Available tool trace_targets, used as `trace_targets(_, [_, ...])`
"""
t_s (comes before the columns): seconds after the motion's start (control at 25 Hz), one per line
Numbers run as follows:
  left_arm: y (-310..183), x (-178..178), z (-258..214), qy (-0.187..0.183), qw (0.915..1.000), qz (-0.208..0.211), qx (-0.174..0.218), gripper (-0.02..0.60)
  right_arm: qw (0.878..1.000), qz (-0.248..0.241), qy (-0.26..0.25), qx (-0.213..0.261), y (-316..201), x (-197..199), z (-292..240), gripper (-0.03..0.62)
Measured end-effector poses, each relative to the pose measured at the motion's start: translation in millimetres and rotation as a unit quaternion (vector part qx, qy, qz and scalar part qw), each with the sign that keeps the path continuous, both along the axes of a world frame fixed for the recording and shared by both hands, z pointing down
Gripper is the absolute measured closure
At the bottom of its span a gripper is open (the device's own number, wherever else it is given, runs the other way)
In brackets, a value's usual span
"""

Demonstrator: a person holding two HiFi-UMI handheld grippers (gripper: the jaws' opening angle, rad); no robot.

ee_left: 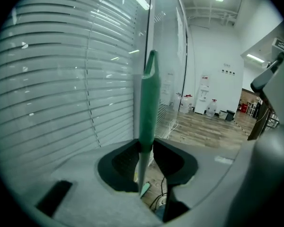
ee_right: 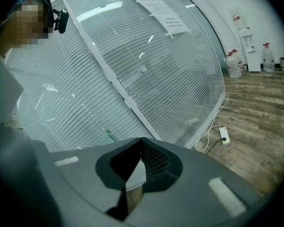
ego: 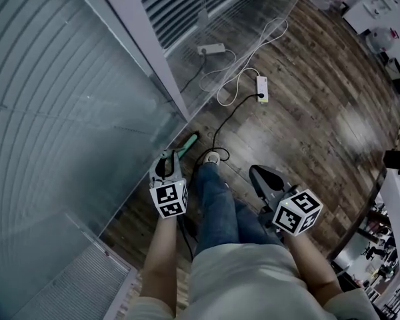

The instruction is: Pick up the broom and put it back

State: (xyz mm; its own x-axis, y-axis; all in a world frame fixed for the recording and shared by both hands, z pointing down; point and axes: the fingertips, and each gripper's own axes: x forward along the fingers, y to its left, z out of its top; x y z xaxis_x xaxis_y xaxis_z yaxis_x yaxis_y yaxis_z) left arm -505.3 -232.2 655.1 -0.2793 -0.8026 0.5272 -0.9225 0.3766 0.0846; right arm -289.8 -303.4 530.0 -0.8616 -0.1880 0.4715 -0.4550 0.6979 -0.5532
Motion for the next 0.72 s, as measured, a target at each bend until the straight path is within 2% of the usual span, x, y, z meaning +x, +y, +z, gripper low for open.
trace_targets(0.72, [-72,-23,33,-0.007,0.9998,0.02,-0.001,0.483,1.0,-0.008,0.014,-0.01,-16,-28,35,0.588])
